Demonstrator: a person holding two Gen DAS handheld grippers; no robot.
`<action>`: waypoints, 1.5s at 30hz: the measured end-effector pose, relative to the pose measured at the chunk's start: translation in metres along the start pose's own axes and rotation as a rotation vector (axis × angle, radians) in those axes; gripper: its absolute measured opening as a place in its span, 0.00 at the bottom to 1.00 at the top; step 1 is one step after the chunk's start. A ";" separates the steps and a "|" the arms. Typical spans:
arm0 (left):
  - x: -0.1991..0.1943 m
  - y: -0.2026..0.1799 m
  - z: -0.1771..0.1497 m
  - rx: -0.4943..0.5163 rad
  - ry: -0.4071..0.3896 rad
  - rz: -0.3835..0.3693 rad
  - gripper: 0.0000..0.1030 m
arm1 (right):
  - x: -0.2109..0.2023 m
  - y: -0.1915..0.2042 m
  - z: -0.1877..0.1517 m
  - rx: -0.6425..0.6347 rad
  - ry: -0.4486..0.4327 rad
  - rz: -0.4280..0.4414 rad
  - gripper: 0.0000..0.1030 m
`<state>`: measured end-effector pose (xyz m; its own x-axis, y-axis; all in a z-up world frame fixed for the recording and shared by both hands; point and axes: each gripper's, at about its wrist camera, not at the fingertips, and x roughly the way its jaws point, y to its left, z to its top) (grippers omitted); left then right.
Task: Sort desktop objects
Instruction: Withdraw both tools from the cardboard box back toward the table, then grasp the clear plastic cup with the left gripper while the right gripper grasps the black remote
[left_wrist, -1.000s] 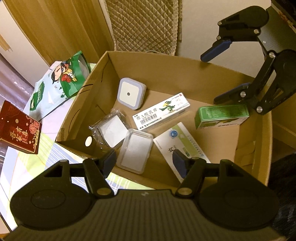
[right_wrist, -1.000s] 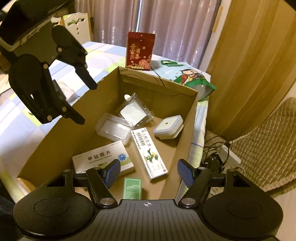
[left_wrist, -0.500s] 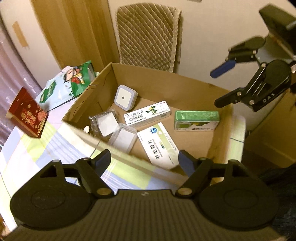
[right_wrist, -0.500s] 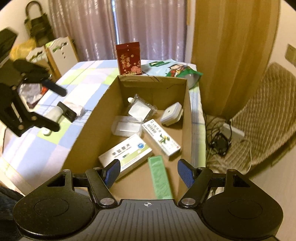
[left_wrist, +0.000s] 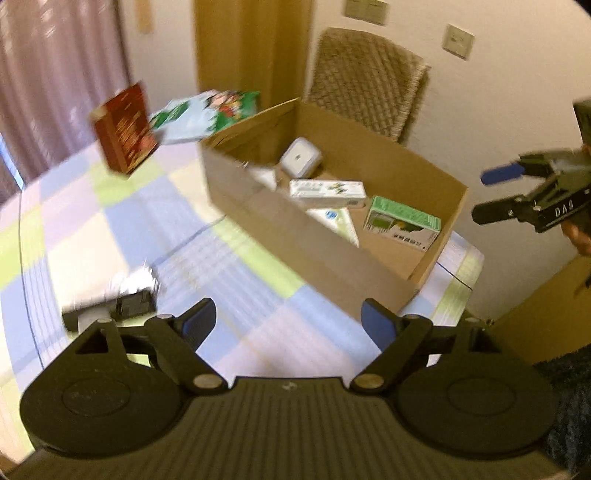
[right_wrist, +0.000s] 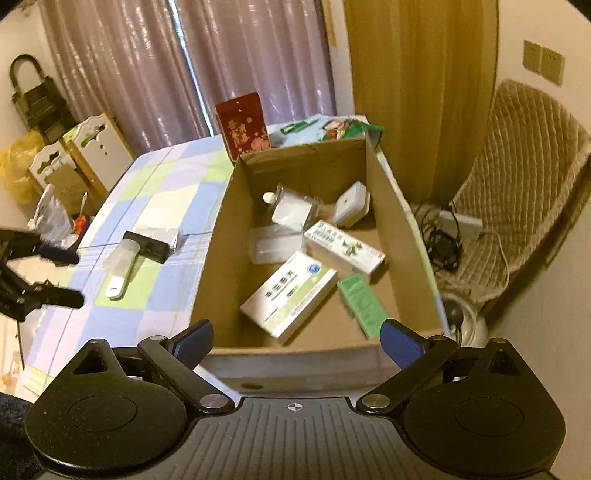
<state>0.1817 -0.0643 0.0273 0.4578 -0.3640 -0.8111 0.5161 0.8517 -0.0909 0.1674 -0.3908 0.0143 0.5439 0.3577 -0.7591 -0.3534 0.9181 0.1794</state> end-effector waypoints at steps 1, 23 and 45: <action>-0.005 0.003 -0.006 -0.023 -0.004 0.002 0.81 | 0.000 0.003 -0.002 0.010 0.006 -0.003 0.96; -0.061 0.114 -0.094 -0.174 0.009 0.103 0.80 | 0.040 0.114 -0.013 0.020 0.049 -0.003 0.96; -0.033 0.143 -0.096 -0.121 0.079 0.095 0.80 | 0.044 0.142 -0.038 0.128 0.119 -0.125 0.96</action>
<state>0.1711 0.1061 -0.0146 0.4394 -0.2534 -0.8618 0.3804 0.9216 -0.0770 0.1128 -0.2512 -0.0175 0.4807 0.2242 -0.8477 -0.1854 0.9709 0.1516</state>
